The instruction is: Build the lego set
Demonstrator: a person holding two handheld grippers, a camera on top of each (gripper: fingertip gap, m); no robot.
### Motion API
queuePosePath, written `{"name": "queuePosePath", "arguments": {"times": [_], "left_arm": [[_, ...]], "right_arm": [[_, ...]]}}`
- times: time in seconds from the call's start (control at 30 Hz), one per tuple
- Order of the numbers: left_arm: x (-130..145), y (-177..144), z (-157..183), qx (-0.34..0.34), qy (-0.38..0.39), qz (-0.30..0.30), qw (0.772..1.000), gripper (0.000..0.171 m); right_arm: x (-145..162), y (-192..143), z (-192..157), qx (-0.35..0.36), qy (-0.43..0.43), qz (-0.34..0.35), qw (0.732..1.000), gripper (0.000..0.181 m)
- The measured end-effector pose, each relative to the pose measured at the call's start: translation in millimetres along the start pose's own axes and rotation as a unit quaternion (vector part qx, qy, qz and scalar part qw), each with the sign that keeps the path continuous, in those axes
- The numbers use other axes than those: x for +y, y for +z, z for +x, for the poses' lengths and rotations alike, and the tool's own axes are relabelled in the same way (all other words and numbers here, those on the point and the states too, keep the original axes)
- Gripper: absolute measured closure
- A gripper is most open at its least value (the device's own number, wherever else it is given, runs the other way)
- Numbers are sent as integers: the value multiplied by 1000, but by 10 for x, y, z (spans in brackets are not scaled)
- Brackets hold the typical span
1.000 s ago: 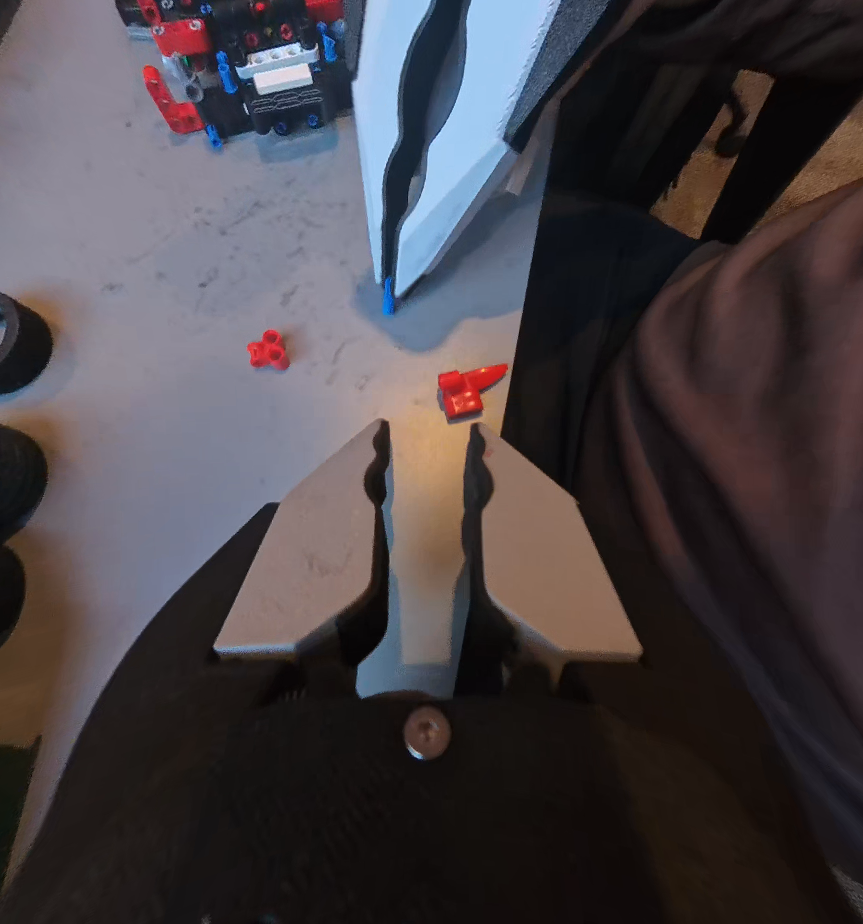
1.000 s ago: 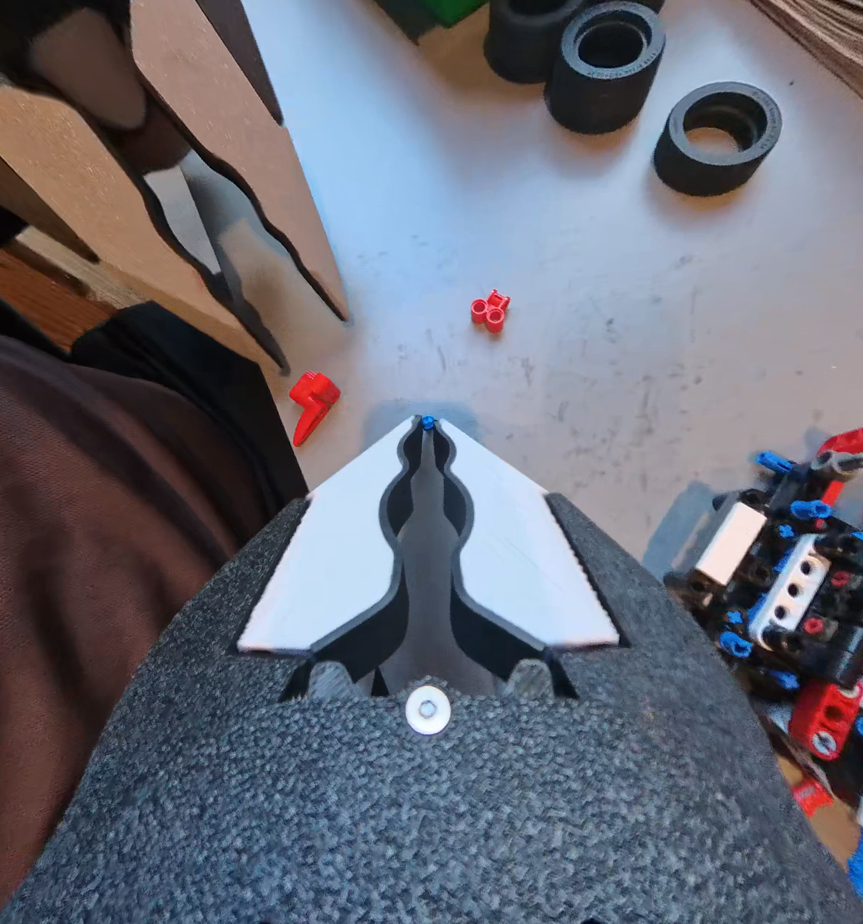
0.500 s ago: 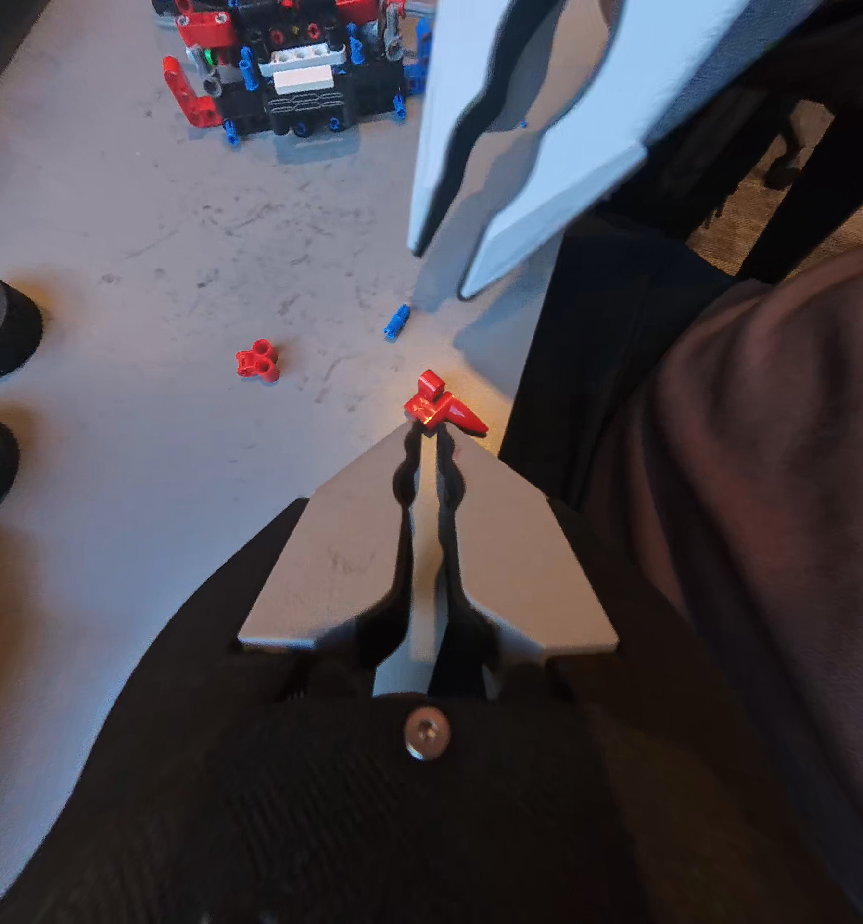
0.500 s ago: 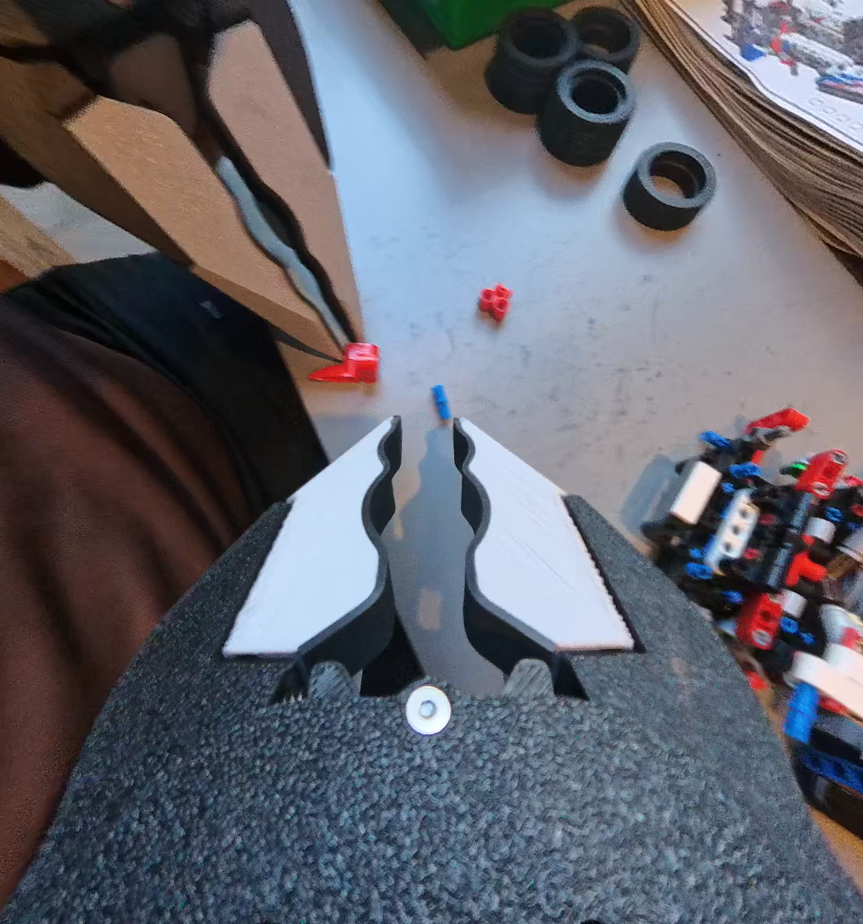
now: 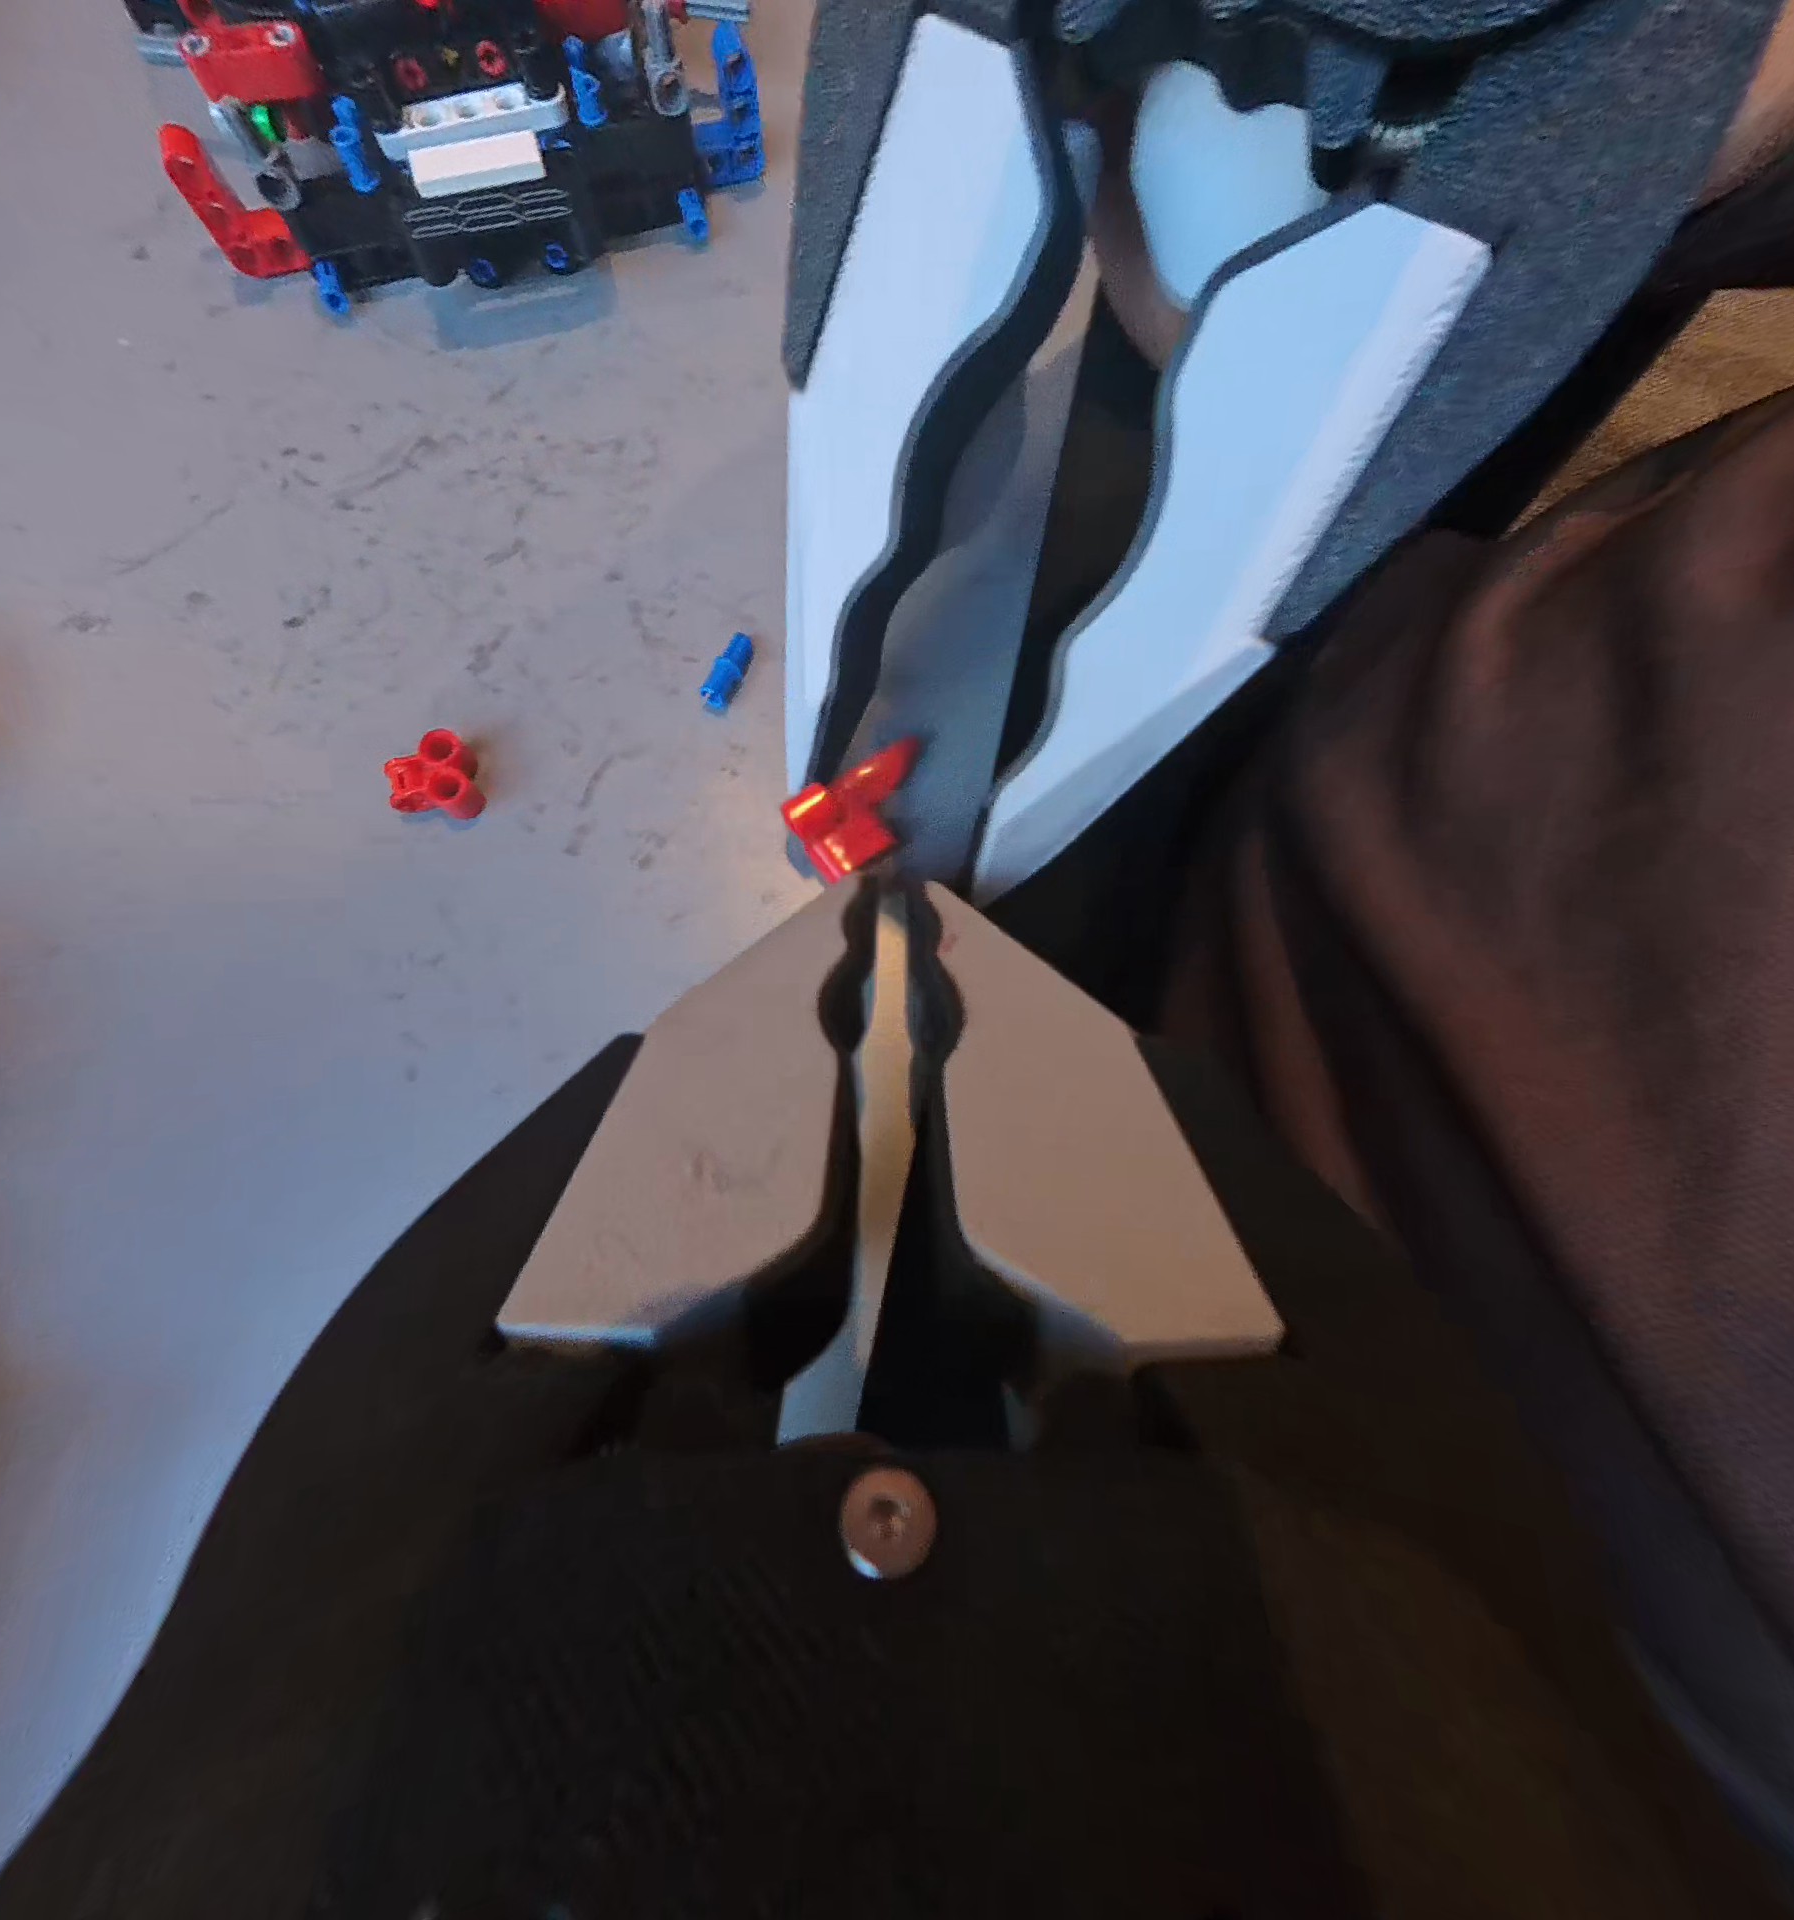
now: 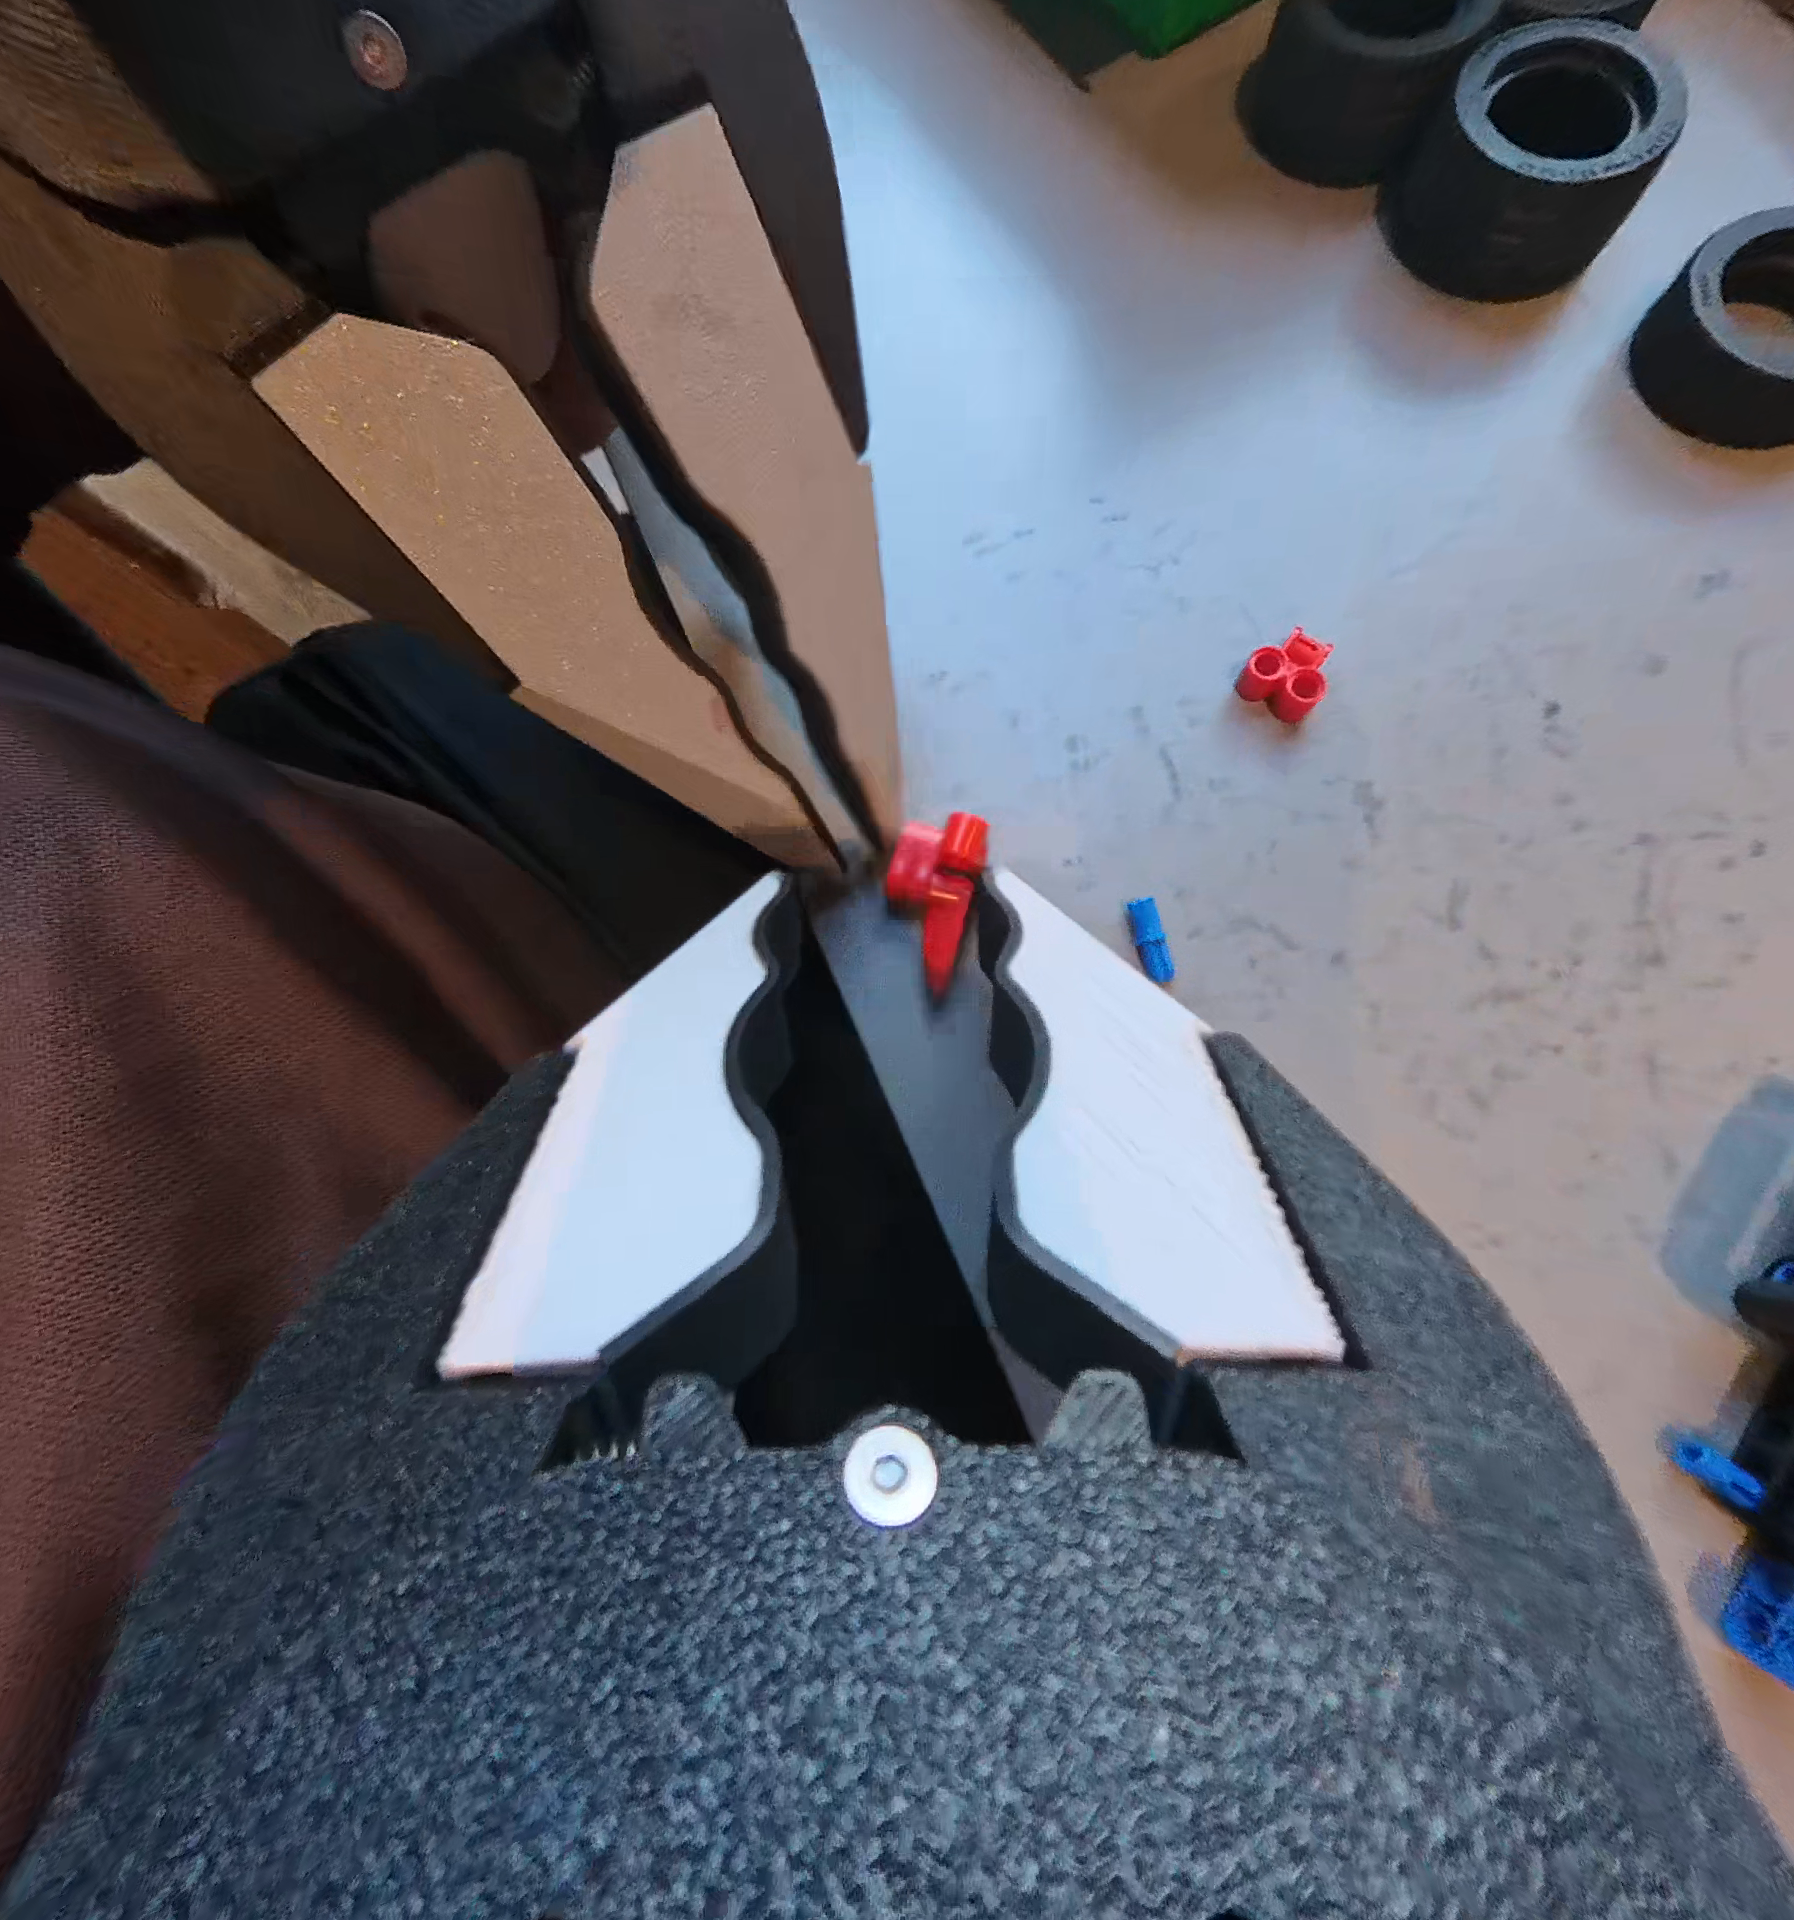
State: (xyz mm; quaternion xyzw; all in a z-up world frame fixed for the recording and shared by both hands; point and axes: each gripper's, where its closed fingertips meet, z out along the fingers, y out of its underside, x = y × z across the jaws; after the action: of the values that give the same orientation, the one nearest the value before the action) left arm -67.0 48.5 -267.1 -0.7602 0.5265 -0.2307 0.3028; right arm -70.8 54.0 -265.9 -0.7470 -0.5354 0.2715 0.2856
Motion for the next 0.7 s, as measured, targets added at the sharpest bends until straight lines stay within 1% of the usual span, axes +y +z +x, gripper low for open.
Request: {"name": "queuePosePath", "arguments": {"times": [0.03,0.13,0.2,0.27,0.37,0.43,0.5,0.57,0.7], "left_arm": [[-4,8,1,2,-3,0,1000,171],[13,-18,-23,1,1,-3,1000,171],[30,-71,-55,-3,3,-5,1000,166],[44,-139,-123,-11,8,-7,1000,156],[61,-197,-269,-26,32,-18,999,148],[32,-175,-296,-15,49,-21,998,140],[-9,-124,-288,3,62,-19,998,138],[-48,-71,-237,31,63,-17,997,137],[-37,32,-221,45,83,-30,995,140]], "right_arm": [[-7,7,6,-5,-8,-6,1000,150],[-7,25,38,-22,-44,-33,998,157],[1,5,114,-15,-78,-52,995,160],[2,-48,186,-4,-97,-63,993,159],[-26,-147,182,-6,-89,-47,995,158],[-12,-207,247,18,-88,-39,995,159],[3,-259,301,28,-83,-33,996,162],[40,-290,378,32,-72,-39,996,162],[73,-288,473,31,-67,-45,996,163]]}}
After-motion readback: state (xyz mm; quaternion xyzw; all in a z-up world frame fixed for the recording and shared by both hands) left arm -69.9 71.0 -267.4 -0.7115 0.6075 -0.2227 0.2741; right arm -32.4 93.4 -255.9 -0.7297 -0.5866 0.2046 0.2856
